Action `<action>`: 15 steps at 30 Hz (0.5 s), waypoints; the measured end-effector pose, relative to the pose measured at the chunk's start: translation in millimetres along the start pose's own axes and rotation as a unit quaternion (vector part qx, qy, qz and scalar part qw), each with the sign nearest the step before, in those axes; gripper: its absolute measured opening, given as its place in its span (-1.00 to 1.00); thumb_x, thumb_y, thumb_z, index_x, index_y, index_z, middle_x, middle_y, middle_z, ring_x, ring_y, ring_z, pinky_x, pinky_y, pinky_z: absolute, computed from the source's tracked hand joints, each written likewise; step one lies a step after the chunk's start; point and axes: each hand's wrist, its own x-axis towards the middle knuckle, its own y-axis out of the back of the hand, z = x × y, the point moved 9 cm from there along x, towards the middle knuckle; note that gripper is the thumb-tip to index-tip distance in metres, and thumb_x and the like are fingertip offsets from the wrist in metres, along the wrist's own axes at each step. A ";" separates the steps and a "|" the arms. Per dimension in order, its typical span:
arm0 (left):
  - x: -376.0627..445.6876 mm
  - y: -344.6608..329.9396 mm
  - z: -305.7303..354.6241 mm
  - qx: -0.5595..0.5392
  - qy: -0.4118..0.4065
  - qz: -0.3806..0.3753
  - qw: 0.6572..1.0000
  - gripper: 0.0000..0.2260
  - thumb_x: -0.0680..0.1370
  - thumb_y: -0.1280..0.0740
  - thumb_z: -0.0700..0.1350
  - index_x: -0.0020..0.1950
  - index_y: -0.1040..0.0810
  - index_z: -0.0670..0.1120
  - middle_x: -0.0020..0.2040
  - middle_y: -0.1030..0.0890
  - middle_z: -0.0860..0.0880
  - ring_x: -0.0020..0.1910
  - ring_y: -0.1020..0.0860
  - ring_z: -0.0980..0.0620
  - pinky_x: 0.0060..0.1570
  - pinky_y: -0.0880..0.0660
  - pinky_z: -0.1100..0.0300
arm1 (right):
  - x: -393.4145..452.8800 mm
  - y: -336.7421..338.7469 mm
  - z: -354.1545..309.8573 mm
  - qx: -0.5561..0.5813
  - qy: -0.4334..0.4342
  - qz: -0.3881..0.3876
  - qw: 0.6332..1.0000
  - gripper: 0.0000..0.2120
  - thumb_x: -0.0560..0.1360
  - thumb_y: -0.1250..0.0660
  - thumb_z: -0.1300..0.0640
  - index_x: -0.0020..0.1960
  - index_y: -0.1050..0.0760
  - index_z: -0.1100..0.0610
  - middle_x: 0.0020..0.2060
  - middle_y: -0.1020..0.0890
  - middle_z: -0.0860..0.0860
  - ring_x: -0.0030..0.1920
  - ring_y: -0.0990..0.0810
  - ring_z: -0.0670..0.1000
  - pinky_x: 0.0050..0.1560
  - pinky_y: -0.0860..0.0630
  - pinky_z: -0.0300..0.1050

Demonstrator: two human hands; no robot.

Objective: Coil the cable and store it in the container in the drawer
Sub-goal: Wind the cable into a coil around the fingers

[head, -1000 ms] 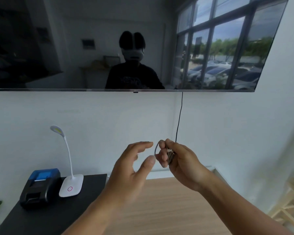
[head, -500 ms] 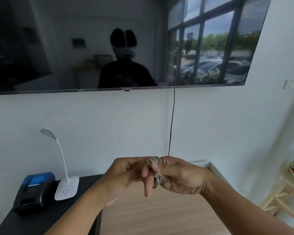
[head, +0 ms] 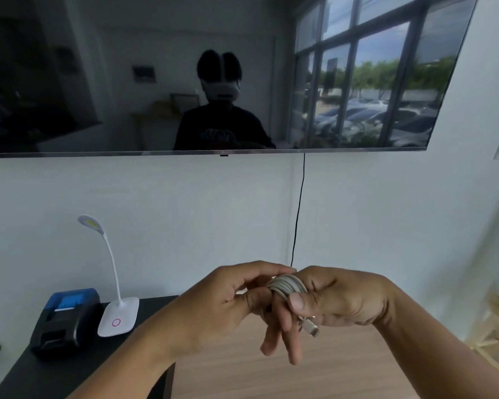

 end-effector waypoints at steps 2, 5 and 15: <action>2.2 4.9 7.0 0.004 -0.013 0.029 0.999 -0.77 0.65 -0.35 -0.14 0.26 -0.65 0.07 0.10 -0.74 -0.01 0.17 -0.68 -0.02 0.19 -0.60 0.06 | -4.2 3.1 -7.8 -0.049 -0.006 -0.015 0.999 -0.74 0.68 -0.06 0.20 0.09 -0.52 0.18 -0.14 -0.74 0.21 0.28 -0.60 0.36 0.38 -0.36 0.43; 4.5 15.1 14.8 -0.025 -0.035 0.087 0.995 -0.83 0.62 -0.37 -0.20 0.14 -0.71 0.00 0.02 -0.76 -0.05 0.11 -0.70 -0.07 0.12 -0.63 0.07 | -8.5 13.1 -22.1 -0.104 -0.021 0.008 0.994 -0.78 0.72 -0.10 0.20 0.10 -0.51 0.20 -0.07 -0.71 0.12 0.32 -0.59 0.36 0.32 -0.42 0.45; -9.5 27.6 -11.4 -0.079 0.001 0.203 0.976 -0.91 0.58 -0.41 0.04 0.04 -0.68 0.11 -0.04 -0.75 0.01 0.02 -0.72 -0.02 -0.02 -0.67 0.10 | -18.8 52.6 -20.2 -0.020 0.042 0.315 0.948 -0.75 0.55 -0.47 0.14 0.14 -0.53 0.24 -0.05 -0.68 0.17 -0.08 -0.72 0.21 -0.03 -0.65 0.00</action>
